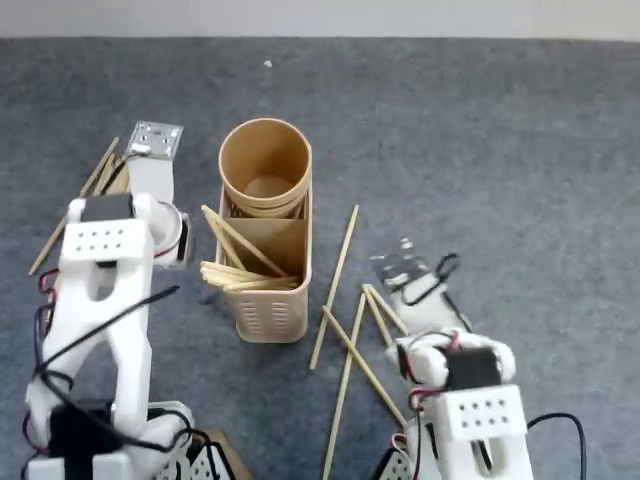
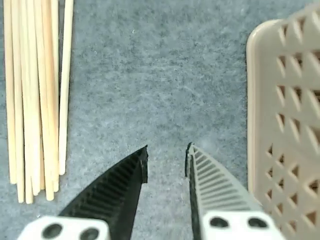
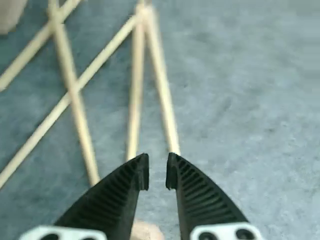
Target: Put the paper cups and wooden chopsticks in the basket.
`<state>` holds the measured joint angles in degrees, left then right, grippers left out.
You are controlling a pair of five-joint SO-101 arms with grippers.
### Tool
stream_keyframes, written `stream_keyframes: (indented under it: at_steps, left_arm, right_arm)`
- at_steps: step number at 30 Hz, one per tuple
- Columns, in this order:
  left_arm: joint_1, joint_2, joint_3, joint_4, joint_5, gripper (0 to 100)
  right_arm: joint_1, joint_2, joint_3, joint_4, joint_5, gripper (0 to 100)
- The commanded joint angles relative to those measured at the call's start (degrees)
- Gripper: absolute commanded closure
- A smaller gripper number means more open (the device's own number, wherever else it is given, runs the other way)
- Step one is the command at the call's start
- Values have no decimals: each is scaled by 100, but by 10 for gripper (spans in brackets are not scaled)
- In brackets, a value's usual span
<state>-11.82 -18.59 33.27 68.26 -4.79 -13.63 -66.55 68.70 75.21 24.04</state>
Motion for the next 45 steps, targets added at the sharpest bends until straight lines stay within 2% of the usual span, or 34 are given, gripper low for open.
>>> stream_keyframes:
  at_steps: [1,4,9,15,20,23,27,31,35,38,42,45]
  left_arm:
    - [-31,-356,277,-281,35,852]
    - [-31,-356,470,-413,35,852]
    - [-31,-356,523,-413,26,852]
    - [-31,-365,629,-536,26,852]
    - [-31,-391,769,-721,26,852]
    - [-31,-391,769,-738,26,852]
    - [-22,-365,769,-738,26,852]
    - [-4,-356,778,-738,26,852]
    - [-4,-356,796,-809,35,852]
    - [-4,-356,945,-1029,35,852]
    - [-4,-356,998,-1108,35,852]
    - [-4,-356,998,-1108,35,852]
  right_arm:
    - [-611,646,-48,-312,-26,918]
    - [-708,1156,-48,-998,-123,909]
    - [-725,1833,-13,-1886,-97,830]
    - [-725,2686,4,-2879,-88,829]
    - [-725,3591,4,-3310,-88,829]
    - [-708,4031,-31,-3327,-88,848]
    - [-690,4365,-48,-3327,-88,995]
    - [-541,4365,-57,-3319,-105,994]
    - [127,4356,-435,-3275,-105,994]
    - [813,4356,-1262,-2914,-123,994]
    - [1446,4356,-3178,-1824,-185,994]
    - [1657,4356,-4760,-1200,-747,994]
